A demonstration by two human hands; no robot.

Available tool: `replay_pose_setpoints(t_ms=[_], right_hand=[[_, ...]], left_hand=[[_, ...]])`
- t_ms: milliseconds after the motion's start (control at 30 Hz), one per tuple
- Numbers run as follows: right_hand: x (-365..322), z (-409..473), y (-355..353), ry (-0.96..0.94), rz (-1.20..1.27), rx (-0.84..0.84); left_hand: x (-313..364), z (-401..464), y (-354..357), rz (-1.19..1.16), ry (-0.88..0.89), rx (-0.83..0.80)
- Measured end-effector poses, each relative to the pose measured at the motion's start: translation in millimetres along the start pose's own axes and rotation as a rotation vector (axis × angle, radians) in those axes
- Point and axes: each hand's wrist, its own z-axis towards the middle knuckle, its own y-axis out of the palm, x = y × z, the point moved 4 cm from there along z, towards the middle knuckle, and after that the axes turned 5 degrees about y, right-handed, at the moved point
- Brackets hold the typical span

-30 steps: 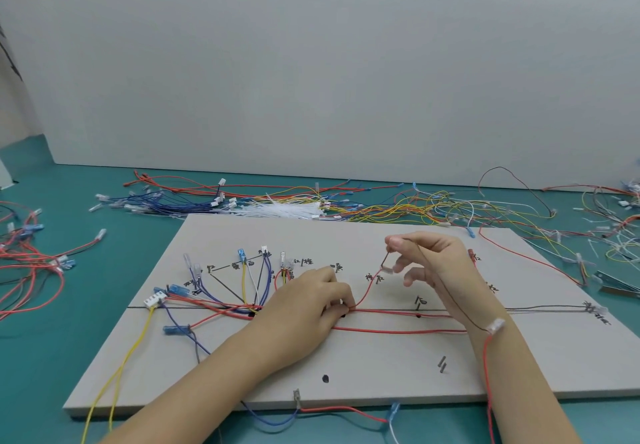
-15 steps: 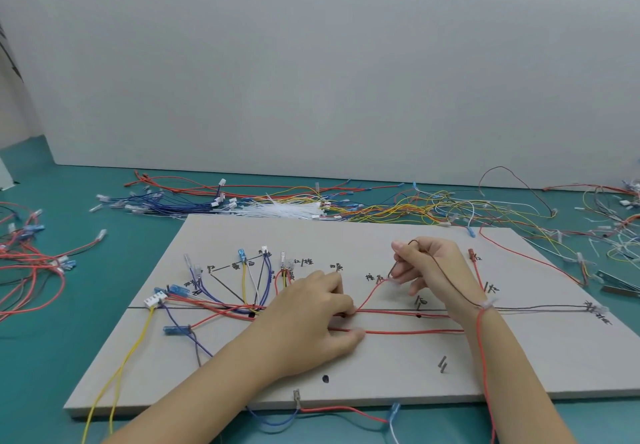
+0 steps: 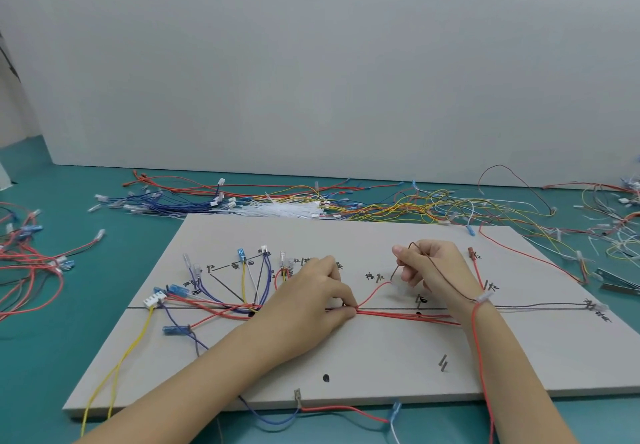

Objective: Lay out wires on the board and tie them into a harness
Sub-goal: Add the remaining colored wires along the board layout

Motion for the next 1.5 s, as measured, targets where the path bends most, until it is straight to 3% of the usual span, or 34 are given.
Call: replay_pose_setpoints(t_ms=[400,533,833,933,1267,1433,1500], right_hand=[[3.7,4.4,5.8,-0.019,-0.076,0.063],[2.7,2.5,4.5,0.037,0.068,0.048],[-0.3,-1.6,7.1,0.202,0.511,-0.174],[-1.8,-1.4,5.0,0.188,0.543,-0.166],[5.4,2.8,-3.0,0.176,0.167,0.061],[4.3,11.0,3.8,0.039,-0.460,0.206],[1.4,12.5,6.2,0.019,-0.589,0.206]], left_hand=[[-0.4,-1.7,2.5,-0.068,-0.030,0.032],[0.8,-0.7,0.9,-0.058,-0.015,0.040],[5.4,-5.7,2.2,0.045,0.076,0.020],[5.2,-6.1,1.9,0.059,0.087,0.033],[-10.2,0.7,5.5,-0.151,-0.068,0.026],[-11.6,2.0,3.8,-0.237,-0.110,0.083],[-9.9,2.1,3.9,-0.246,-0.115,0.077]])
